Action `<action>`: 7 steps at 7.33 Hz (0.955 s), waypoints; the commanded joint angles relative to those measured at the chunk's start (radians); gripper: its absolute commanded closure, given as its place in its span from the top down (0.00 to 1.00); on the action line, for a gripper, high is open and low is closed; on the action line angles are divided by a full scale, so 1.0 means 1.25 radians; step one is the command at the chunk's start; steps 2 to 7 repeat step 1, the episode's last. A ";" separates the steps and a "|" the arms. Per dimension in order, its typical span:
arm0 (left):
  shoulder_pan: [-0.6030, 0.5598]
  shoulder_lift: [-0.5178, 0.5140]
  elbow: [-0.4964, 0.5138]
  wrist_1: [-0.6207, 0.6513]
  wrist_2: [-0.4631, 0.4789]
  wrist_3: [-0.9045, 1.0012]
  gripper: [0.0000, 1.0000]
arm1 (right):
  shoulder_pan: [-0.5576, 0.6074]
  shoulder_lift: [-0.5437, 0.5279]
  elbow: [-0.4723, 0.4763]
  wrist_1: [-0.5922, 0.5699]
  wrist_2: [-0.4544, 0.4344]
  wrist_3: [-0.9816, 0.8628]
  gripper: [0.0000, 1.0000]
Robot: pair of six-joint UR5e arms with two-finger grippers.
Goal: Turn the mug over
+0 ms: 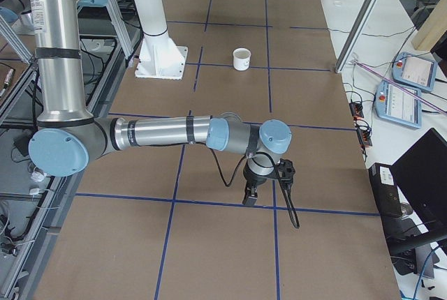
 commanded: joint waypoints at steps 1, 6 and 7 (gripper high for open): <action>0.000 0.000 -0.003 0.000 -0.001 0.000 1.00 | 0.000 0.001 0.000 0.000 0.000 0.000 1.00; 0.000 0.000 -0.003 0.000 -0.001 0.000 1.00 | 0.000 0.001 0.000 0.000 0.000 0.000 1.00; 0.000 0.000 -0.003 0.000 -0.001 0.000 1.00 | 0.000 0.001 0.000 0.000 0.000 0.000 1.00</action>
